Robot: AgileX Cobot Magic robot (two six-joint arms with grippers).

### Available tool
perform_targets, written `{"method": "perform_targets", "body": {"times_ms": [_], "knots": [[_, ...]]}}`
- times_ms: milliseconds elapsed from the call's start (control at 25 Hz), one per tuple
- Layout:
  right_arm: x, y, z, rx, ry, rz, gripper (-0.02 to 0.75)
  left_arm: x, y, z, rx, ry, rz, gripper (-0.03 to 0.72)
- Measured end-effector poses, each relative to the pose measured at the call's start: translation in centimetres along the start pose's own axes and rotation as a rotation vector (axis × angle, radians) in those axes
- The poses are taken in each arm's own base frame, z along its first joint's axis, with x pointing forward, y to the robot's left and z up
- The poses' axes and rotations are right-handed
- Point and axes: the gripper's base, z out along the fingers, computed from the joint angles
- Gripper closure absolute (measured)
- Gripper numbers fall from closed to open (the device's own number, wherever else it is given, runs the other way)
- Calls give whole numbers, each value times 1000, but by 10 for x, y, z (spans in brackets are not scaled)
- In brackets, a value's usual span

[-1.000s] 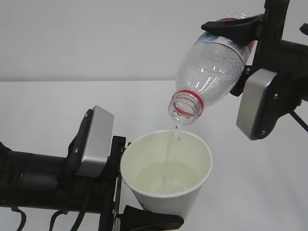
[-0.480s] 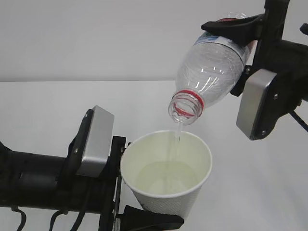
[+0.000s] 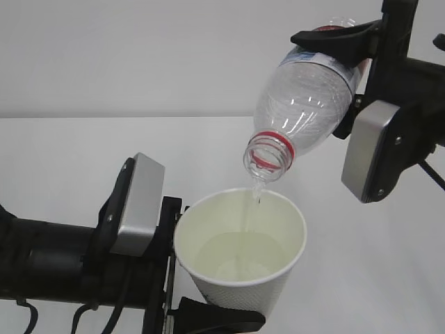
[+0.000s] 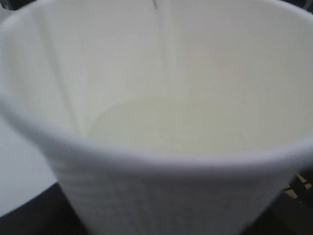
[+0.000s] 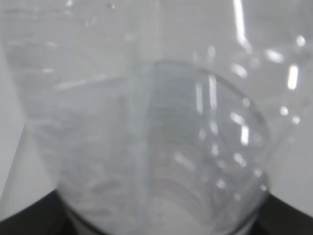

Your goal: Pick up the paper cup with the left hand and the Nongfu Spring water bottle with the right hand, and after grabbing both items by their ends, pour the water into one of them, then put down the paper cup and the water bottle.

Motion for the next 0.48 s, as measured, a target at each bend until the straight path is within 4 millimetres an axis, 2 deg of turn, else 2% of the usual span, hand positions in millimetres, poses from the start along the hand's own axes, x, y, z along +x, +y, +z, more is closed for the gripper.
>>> {"method": "perform_targets", "body": {"times_ms": [480], "knots": [[0, 0, 0, 0, 0, -2, 290, 0, 0, 0, 0, 0, 0, 144]]}}
